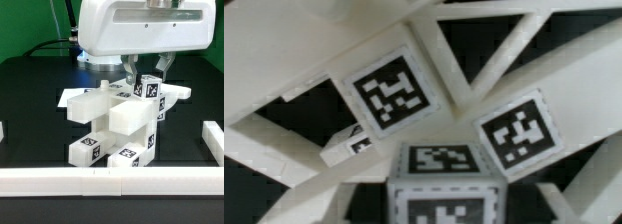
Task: Assemble chair
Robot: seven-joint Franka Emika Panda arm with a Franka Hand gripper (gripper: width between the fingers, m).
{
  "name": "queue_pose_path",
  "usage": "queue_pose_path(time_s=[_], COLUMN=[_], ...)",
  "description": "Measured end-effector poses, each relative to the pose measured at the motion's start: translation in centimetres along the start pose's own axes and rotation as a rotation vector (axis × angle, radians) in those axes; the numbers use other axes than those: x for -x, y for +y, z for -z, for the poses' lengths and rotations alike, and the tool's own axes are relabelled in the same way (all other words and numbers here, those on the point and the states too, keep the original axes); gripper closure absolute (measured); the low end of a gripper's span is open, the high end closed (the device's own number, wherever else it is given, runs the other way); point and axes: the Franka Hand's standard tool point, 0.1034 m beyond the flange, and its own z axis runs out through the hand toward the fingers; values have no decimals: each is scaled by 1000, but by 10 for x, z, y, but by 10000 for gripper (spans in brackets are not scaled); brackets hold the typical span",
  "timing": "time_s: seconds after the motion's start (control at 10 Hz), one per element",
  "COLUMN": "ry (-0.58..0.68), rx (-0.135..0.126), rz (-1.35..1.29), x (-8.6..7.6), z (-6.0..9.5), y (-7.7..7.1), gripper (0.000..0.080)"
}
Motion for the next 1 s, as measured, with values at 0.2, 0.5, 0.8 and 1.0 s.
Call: queue_pose_path(time_s=[0.2,0.5,0.8,1.0], ry=[0,-1,2,1], rx=[-4,-9,-27,-30], rz=[-46,-367,-631,-728], x=[0,0,0,0], z=[0,0,0,0], y=[0,-1,0,1], gripper=[514,514,512,512])
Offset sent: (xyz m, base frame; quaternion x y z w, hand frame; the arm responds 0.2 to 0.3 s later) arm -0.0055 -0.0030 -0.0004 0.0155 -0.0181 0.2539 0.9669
